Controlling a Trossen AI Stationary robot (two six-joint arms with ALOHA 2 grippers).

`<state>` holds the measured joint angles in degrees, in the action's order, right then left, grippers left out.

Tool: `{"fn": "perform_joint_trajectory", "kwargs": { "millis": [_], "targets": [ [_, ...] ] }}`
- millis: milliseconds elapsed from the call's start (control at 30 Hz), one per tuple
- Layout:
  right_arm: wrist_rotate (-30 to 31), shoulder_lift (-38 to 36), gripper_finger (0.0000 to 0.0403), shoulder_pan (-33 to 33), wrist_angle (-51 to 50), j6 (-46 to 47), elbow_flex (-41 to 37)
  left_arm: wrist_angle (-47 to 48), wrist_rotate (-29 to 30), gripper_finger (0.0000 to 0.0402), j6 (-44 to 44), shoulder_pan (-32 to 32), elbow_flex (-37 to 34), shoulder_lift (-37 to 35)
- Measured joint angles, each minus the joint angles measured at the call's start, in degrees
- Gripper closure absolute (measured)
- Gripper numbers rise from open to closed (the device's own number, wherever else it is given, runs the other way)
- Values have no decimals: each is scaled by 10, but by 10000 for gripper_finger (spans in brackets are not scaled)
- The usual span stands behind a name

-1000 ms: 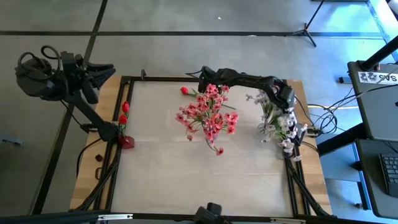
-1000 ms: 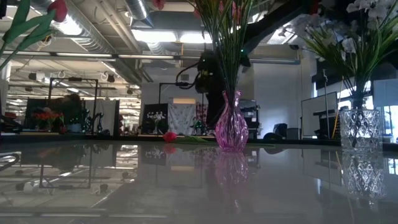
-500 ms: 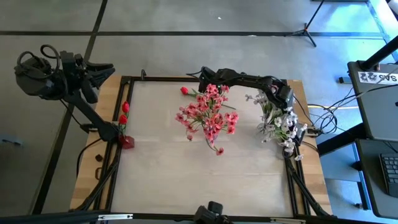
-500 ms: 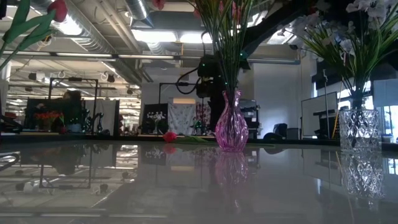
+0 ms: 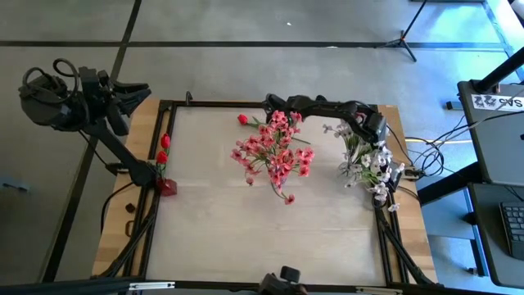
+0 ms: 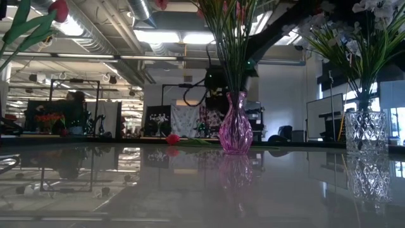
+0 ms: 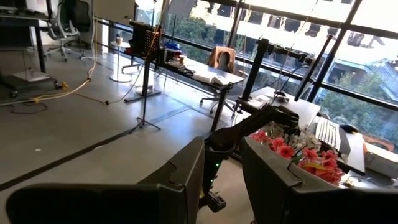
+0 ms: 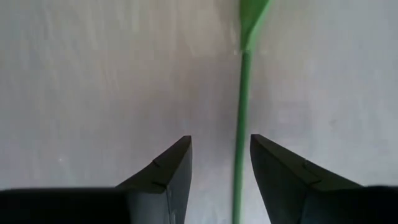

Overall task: Sort flowers into vase by color
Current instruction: Put the red flower into the red vase

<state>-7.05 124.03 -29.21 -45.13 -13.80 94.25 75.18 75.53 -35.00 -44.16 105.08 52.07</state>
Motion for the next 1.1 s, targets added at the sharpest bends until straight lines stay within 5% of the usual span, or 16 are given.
{"fn": "perform_joint_trajectory", "kwargs": {
  "millis": [533, 867, 1100],
  "targets": [
    [39, 1, 247, -1, 18, 29, -29, 0, 0, 298, 10, 0, 0, -1],
    [40, 2, 391, -1, 17, 46, -28, 10, 0, 298, 11, 0, 0, -1],
    [29, -5, 391, -1, 10, 72, -22, 12, 0, 298, 10, 0, 0, -1]
  ]
}}
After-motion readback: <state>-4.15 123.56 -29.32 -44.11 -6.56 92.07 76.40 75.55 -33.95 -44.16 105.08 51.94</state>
